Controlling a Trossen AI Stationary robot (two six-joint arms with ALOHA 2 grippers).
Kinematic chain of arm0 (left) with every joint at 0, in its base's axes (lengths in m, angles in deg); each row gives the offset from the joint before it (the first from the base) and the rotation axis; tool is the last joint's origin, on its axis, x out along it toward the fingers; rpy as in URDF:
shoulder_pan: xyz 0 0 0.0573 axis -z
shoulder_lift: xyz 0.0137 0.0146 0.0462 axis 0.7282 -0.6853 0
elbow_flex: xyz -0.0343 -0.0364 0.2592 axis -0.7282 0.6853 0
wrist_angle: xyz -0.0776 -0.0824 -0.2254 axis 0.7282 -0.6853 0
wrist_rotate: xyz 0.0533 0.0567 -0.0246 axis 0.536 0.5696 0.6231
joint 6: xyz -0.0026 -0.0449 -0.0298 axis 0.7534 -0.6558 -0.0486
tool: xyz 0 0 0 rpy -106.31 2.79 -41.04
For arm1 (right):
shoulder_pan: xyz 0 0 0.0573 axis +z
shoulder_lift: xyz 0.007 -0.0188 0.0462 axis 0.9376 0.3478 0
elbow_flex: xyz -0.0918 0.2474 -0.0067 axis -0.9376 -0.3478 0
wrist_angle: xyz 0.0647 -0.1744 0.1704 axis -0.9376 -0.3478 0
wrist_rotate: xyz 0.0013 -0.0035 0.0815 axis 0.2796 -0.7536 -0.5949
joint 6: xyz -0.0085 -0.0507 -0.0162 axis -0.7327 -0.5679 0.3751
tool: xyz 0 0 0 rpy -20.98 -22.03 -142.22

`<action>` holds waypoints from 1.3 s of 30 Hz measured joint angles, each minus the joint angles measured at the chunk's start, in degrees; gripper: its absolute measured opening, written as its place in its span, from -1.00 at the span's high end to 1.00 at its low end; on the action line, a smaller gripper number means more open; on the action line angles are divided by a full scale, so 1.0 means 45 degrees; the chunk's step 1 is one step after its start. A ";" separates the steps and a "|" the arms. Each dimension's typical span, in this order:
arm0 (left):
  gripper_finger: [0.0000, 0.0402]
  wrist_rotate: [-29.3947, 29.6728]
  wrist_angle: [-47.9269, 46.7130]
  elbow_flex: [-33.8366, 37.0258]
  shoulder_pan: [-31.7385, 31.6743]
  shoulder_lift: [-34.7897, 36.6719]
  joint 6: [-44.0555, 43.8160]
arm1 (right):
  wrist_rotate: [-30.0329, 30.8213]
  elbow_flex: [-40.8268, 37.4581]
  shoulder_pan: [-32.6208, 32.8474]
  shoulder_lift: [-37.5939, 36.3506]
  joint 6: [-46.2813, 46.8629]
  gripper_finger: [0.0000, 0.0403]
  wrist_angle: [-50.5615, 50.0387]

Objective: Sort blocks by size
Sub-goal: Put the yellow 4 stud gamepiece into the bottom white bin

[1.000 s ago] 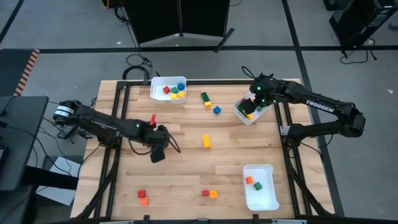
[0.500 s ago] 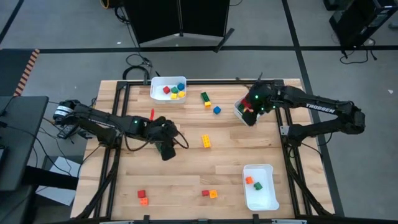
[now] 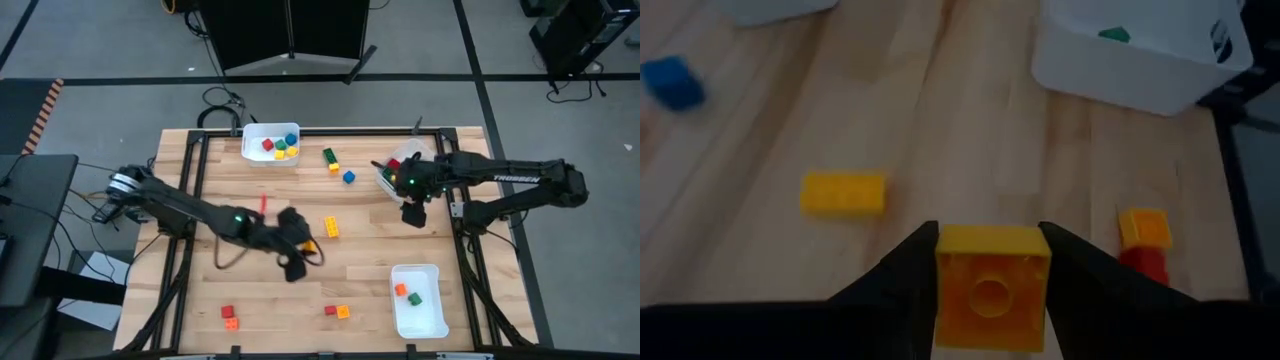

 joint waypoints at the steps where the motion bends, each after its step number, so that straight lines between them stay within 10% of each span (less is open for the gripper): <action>1: 0.25 0.0128 -0.0040 -0.0485 0.0090 -0.0501 0.0113 | -0.0002 0.0000 0.0137 0.0000 -0.0001 -0.26 0.0005; 27: 0.24 0.1719 0.4795 -1.5403 0.0671 -1.4418 0.3280 | -0.0238 -0.0005 0.2601 -0.0005 -0.0509 -0.23 -0.1007; 39: 0.10 0.1770 0.7104 -1.4780 0.0680 -1.4917 0.2211 | -0.0237 -0.0005 0.3151 -0.0005 -0.0476 -0.22 -0.1039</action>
